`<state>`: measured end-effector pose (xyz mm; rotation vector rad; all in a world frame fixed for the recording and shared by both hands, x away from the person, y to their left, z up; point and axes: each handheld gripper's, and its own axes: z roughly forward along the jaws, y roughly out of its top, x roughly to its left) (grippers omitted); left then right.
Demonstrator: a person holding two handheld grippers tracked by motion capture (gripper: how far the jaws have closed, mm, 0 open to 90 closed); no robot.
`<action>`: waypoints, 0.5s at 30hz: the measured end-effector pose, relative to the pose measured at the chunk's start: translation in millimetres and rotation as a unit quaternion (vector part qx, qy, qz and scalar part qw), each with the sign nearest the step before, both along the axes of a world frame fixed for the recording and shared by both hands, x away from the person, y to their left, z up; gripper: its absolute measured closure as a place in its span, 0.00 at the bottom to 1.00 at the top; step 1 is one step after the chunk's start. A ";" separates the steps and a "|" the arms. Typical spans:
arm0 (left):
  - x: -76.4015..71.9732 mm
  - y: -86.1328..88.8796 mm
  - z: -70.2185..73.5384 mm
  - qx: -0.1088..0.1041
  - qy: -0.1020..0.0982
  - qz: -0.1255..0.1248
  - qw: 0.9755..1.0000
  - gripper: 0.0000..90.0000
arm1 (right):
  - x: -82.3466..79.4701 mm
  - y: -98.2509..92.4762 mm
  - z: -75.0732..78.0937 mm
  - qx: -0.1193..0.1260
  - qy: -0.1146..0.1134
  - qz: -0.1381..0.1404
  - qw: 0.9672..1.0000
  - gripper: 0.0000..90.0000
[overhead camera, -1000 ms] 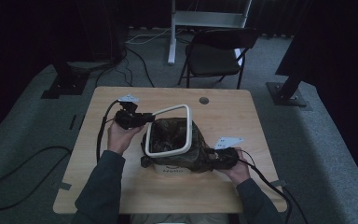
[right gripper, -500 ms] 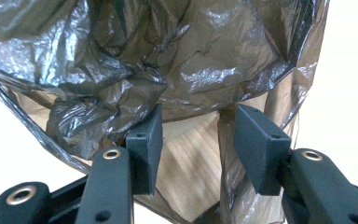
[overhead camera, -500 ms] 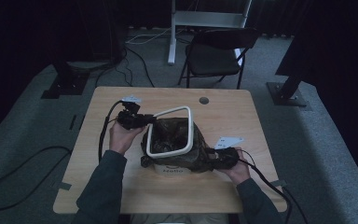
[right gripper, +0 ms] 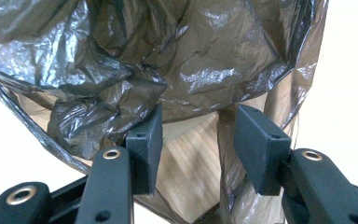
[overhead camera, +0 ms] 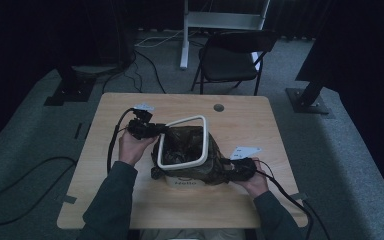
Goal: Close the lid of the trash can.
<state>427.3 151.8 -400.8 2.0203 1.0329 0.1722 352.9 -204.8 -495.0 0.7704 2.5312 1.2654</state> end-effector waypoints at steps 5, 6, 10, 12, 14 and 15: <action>0.6 -2.3 -0.7 0.005 0.003 0.004 1.000 0.86 | 0.3 0.2 -0.1 0.000 0.000 0.001 1.000 0.58; 0.6 -2.9 -0.8 0.005 0.002 0.005 1.000 0.86 | 0.2 0.4 -0.1 0.000 0.000 0.001 1.000 0.58; 0.7 -4.3 -0.6 0.009 0.002 0.006 1.000 0.86 | 0.3 0.8 0.0 0.001 0.000 0.001 1.000 0.58; 0.8 -5.1 -0.5 0.011 0.002 0.008 1.000 0.86 | 0.2 1.0 0.0 0.000 0.000 0.002 1.000 0.58; 0.6 -6.5 -0.6 0.013 0.002 0.009 1.000 0.86 | 0.2 1.2 0.0 0.000 -0.001 0.002 1.000 0.58; 0.6 -6.5 -0.6 0.013 0.002 0.009 1.000 0.86 | 0.2 1.2 0.0 0.000 -0.001 0.002 1.000 0.58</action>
